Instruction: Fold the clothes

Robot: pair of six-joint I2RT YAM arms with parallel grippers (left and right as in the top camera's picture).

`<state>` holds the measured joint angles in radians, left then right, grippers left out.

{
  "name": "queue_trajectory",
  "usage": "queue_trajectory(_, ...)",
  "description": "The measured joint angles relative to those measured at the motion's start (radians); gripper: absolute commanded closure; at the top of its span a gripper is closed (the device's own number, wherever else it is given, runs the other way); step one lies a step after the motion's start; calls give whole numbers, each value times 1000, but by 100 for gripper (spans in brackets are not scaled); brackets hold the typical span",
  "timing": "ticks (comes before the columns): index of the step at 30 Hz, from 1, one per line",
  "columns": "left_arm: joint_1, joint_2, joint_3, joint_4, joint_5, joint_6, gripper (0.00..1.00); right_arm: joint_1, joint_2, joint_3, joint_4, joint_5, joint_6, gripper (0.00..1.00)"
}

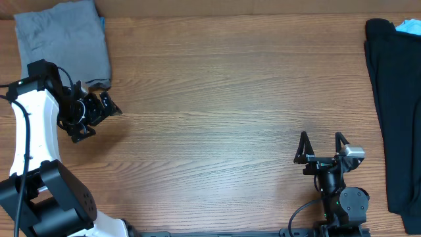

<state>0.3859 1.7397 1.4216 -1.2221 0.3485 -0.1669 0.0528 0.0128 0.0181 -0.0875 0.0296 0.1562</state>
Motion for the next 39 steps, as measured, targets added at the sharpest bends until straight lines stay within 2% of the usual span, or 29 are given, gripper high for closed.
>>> queue_trajectory(11, -8, 0, 0, -6, -25, -20, 0, 0, 0, 0, -1, 0, 0, 0)
queue_trajectory(14, -47, -28, -31, 44, -42, -44, 0, 0, 0, 0, -1, 0, 0, 0)
queue_trajectory(16, -97, -80, -80, 130, -64, -51, 0, 0, 0, 0, -1, 0, 0, 0)
queue_trajectory(19, -245, -235, -204, 326, -109, -64, 0, 0, 0, 0, -2, 0, 1, 0)
queue_trajectory(20, -340, -355, -305, 478, -150, -67, 0, 0, 0, 0, -1, 0, 0, 0)
queue_trajectory(23, -482, -582, -489, 692, -220, -68, 0, 0, 0, 0, -1, 0, 0, 0)
queue_trajectory(24, -538, -712, -581, 749, -251, -68, 0, 0, 0, 0, -2, -1, 0, 0)
queue_trajectory(28, -576, -966, -790, 900, -317, -68, 0, 0, 0, 0, -2, -1, 0, 0)
queue_trajectory(30, -576, -1035, -864, 937, -336, -68, 0, 0, 0, 0, -2, -1, 0, 0)
queue_trajectory(39, -576, -1226, -1160, 1280, -384, -70, 0, 0, 0, 0, -2, -3, 0, 0)
